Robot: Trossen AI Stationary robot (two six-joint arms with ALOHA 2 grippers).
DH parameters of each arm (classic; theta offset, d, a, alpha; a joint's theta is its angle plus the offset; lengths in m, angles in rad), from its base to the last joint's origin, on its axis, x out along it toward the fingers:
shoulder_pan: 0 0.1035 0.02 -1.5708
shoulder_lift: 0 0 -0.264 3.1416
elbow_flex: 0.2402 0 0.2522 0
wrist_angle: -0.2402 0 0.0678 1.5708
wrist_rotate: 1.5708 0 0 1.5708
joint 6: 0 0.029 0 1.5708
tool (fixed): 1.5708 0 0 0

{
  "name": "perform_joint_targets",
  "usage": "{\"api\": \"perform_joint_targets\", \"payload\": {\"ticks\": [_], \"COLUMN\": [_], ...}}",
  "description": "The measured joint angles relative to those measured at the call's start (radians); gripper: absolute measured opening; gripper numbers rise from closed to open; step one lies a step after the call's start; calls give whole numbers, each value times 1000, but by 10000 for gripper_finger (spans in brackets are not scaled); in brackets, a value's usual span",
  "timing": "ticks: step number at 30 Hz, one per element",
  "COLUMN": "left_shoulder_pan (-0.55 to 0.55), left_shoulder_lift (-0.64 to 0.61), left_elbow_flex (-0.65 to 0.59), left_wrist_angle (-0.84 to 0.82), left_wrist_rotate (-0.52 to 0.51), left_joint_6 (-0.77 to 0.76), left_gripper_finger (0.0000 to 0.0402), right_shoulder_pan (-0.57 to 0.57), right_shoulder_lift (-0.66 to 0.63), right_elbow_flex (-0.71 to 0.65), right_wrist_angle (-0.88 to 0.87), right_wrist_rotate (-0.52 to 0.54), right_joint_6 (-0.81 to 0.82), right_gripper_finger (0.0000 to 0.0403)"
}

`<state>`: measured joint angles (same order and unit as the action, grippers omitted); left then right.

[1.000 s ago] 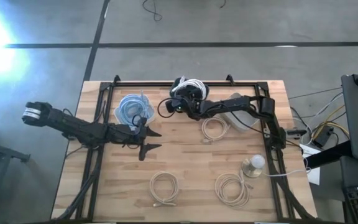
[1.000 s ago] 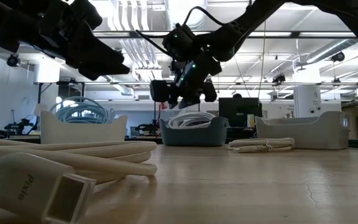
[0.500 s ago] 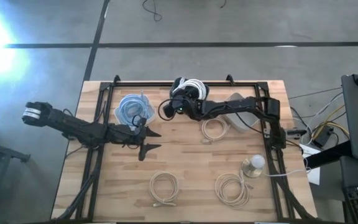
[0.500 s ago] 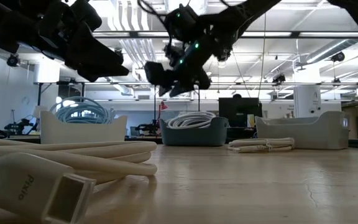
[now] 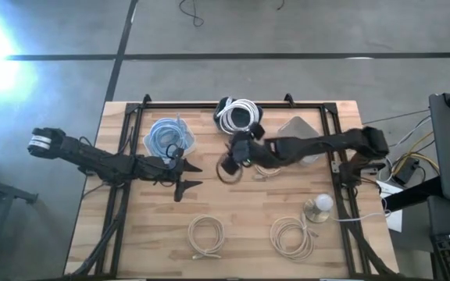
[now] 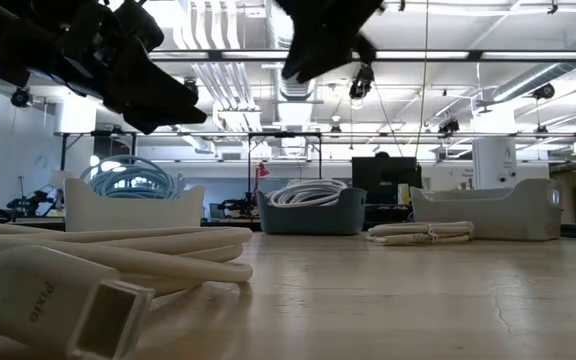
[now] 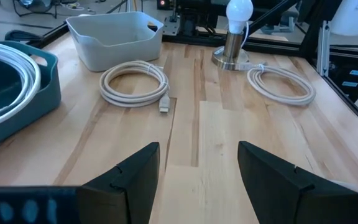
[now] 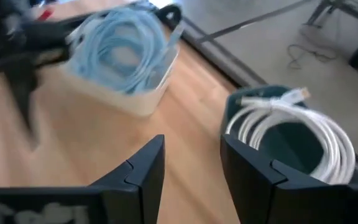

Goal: Pick & Place USB Port
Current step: Put the top brown usb cable into the gray bin

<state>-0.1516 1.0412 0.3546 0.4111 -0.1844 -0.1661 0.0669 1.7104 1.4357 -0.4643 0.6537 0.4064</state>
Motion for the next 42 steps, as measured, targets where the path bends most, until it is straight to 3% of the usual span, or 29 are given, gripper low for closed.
{"api": "perform_joint_targets", "payload": {"ticks": [6,22,32,42], "left_shoulder_pan": [0,0,0,0], "left_shoulder_lift": [0,0,0,0], "left_elbow_flex": [0,0,0,0], "left_wrist_angle": [7,8,34,43], "left_wrist_rotate": [0,0,0,0], "left_joint_6": [0,-10,-13,-37], "left_gripper_finger": [222,222,222,222], "right_shoulder_pan": [125,338,449,529], "right_shoulder_lift": [-93,-152,-168,-186], "right_elbow_flex": [-38,-365,-480,-565], "right_wrist_angle": [-161,-137,-39,207], "right_wrist_rotate": [0,-81,-87,-90], "right_joint_6": [134,583,679,622], "right_gripper_finger": [152,158,153,153]}}
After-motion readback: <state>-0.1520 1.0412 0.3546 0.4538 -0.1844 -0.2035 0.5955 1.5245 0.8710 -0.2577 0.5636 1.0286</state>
